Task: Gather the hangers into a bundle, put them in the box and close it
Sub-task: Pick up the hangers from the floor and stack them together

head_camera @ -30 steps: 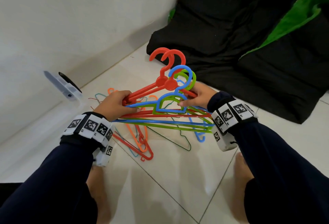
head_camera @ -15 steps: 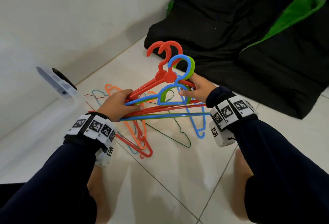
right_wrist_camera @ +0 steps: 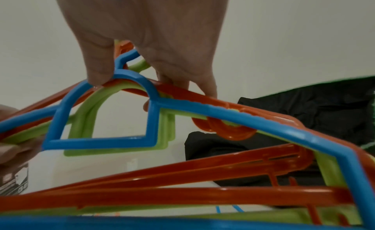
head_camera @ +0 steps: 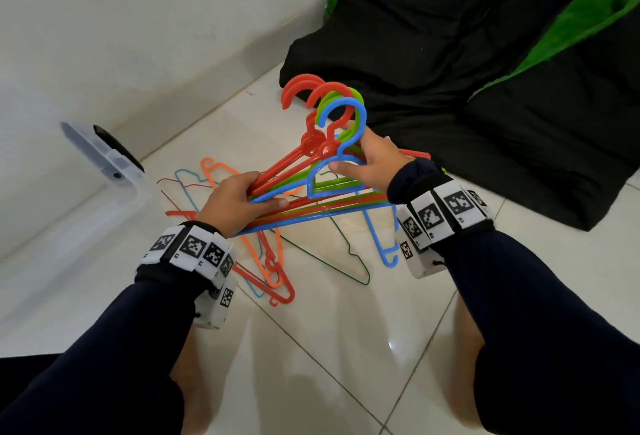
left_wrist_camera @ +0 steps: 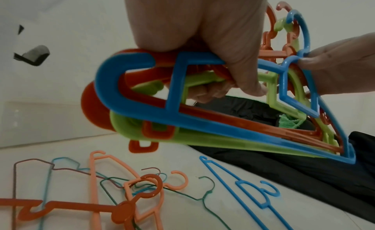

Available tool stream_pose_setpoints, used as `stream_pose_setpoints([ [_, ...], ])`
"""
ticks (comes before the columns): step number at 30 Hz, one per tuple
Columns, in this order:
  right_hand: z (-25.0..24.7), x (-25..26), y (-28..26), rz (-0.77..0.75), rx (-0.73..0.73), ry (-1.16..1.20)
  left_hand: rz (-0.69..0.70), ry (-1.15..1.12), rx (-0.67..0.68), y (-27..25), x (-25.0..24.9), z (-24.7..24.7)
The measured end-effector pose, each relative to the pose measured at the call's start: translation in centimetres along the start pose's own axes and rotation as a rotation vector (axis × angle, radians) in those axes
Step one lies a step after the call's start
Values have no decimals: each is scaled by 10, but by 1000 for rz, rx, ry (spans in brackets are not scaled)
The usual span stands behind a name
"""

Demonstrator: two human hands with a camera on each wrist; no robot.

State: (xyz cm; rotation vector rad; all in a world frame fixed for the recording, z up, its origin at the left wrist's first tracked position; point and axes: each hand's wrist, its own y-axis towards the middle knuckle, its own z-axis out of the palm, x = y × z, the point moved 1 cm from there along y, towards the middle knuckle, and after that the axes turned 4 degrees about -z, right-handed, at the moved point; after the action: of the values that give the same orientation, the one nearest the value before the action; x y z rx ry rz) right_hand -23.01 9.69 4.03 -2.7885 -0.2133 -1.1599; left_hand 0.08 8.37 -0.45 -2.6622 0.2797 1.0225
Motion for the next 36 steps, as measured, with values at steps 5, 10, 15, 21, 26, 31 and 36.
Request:
stream_pose_setpoints([
  [5,5,3,-2,-9,-141,162,-20,30,-18,0,-1,-4],
  [10,8,15,-2,21,-363,368,-15,65,-52,-1,-5,0],
  [15,10,30,1,87,-606,504,6,154,-130,-5,-20,13],
  [21,5,35,6,102,-687,384,28,205,-172,-6,-31,26],
  [26,10,31,10,75,-666,398,21,167,-133,-4,-24,26],
  [31,-1,1,16,4,-271,344,1,94,-70,3,-5,11],
  [36,1,-38,8,56,38,68,26,59,80,11,7,-6],
])
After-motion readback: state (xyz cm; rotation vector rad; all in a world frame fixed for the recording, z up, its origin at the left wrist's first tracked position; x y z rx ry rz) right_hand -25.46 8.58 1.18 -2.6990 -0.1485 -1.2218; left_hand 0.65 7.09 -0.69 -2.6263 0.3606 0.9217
